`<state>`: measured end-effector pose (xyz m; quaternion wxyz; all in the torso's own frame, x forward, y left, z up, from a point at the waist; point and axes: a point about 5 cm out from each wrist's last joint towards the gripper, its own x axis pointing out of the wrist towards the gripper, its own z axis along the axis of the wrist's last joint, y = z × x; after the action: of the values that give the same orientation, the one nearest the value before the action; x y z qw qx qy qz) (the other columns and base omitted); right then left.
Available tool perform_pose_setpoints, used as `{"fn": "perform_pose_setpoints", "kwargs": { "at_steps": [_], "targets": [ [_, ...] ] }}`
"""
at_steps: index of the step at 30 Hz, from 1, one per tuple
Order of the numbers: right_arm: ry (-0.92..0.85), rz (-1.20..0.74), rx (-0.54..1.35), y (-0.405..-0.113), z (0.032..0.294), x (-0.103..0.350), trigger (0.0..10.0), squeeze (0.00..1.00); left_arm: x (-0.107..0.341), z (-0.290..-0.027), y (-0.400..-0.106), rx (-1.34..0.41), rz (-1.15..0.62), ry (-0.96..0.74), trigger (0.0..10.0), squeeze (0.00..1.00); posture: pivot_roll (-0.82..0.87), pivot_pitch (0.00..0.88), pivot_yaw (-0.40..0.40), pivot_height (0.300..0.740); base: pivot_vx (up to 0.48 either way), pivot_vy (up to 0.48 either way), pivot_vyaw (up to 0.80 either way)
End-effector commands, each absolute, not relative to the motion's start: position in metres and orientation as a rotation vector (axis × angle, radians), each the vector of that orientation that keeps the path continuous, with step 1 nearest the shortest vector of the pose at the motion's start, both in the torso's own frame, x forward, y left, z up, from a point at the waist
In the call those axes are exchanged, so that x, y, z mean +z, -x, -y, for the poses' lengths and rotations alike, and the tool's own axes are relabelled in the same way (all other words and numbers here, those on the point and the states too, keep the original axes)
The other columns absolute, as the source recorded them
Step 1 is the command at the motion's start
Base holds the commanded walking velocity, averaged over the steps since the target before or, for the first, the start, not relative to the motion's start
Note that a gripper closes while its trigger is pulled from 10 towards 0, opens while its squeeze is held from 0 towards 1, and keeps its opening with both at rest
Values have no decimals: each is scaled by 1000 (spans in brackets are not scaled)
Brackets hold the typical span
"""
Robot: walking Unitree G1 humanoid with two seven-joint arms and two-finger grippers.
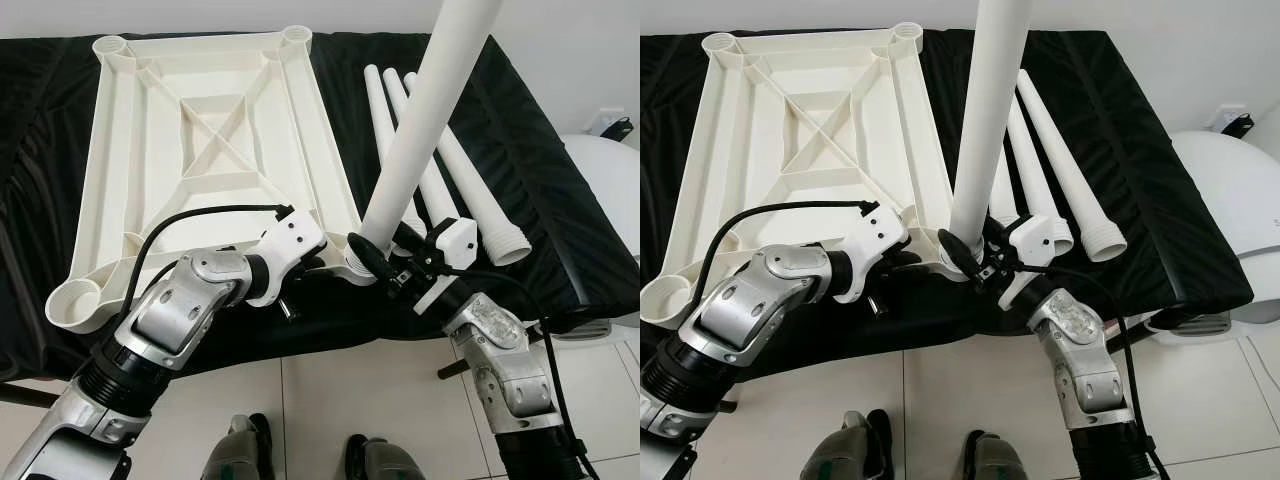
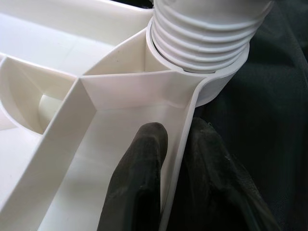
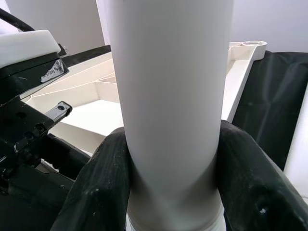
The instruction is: Building children table
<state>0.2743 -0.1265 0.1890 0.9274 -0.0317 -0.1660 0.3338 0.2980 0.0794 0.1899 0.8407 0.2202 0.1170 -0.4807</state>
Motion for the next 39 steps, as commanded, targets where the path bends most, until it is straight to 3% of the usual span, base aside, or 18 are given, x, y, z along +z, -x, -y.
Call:
{"fn": "perform_pose_setpoints", "kwargs": {
  "at_steps": [1,15,39],
  "targets": [
    [40,342,632,-271,132,188,10000,0,194,-88,-303,-958,-242,-476,10000,0,-31,225,3,740,0,0,0],
    [31,345,552,-264,122,186,10000,0,196,-88,-305,-946,-231,-475,10000,0,-31,216,0,740,0,0,0],
    [2,303,204,-261,105,173,10000,0,201,-90,-310,-927,-215,-474,10000,0,-30,203,-3,740,0,0,0]
  ]
}}
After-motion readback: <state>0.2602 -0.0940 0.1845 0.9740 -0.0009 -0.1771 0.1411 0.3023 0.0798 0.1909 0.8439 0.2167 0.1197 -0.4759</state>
